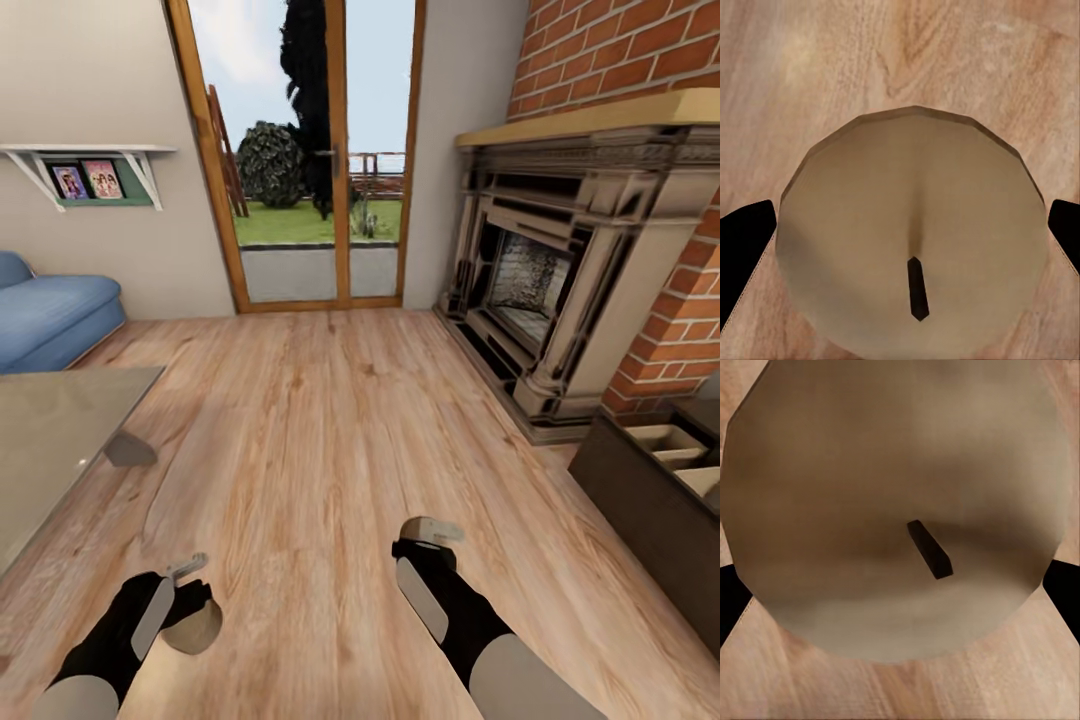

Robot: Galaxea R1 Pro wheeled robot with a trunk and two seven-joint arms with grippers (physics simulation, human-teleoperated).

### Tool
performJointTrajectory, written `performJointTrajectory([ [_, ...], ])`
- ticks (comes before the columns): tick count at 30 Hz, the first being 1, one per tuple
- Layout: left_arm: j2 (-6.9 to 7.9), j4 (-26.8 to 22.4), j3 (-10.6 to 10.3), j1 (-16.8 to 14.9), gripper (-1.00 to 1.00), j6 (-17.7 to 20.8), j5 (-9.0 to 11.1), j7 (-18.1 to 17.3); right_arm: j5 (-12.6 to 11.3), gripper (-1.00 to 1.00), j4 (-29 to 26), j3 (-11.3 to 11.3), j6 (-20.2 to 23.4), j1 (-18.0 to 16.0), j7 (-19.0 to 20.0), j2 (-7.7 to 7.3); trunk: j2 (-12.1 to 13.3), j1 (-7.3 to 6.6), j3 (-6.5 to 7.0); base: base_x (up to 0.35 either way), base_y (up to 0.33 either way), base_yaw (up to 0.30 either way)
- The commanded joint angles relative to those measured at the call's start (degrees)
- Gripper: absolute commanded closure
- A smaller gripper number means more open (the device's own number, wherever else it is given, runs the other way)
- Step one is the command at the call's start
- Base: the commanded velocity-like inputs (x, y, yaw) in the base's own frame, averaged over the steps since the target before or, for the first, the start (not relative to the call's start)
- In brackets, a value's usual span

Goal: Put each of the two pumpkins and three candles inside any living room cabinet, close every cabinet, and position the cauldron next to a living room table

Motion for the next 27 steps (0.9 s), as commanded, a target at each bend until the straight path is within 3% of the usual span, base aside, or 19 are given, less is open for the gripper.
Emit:
performJointTrajectory([
  [1,0.11,0.0,0.01,0.0,1.0,0.0,-0.05,-0.01,0.19,1.0,-0.02,0.01,0.45,-0.01,-0.05,0.0,0.0,0.0,0.01,0.332,0.0,0.13],
  [7,0.92,-0.01,0.1,0.01,1.0,0.13,0.04,-0.01,0.19,1.0,0.03,0.01,1.63,-0.01,0.02,0.0,0.0,0.0,0.01,0.332,0.0,0.104],
  [27,1.08,-0.01,-0.02,0.01,1.0,0.18,0.31,-0.03,0.19,1.0,0.07,0.01,1.42,-0.01,0.05,0.0,0.0,0.0,0.01,0.325,0.0,0.02],
])
